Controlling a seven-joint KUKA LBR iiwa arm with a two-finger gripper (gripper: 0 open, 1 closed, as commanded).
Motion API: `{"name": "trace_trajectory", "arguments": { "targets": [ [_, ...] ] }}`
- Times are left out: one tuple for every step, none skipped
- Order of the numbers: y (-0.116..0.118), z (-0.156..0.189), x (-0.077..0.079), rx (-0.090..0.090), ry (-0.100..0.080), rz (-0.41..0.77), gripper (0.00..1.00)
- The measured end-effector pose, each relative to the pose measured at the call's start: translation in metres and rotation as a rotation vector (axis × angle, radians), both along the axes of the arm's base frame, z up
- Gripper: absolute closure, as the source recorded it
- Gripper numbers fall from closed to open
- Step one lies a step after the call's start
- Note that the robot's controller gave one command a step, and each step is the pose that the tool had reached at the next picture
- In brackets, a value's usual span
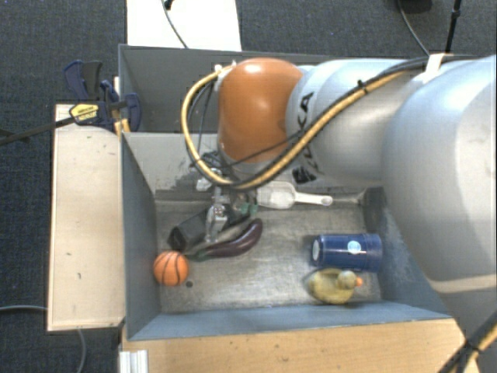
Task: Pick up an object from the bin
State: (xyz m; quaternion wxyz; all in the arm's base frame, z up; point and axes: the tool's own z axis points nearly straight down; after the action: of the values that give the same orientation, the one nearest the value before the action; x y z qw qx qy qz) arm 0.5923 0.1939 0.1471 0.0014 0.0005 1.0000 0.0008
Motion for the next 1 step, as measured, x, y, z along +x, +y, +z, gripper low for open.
{"name": "trace_trajectory", "arguments": {
  "targets": [
    [-0.0219, -0.0469, -0.0151, 0.001, -0.006, 0.105, 0.0]
  ]
}}
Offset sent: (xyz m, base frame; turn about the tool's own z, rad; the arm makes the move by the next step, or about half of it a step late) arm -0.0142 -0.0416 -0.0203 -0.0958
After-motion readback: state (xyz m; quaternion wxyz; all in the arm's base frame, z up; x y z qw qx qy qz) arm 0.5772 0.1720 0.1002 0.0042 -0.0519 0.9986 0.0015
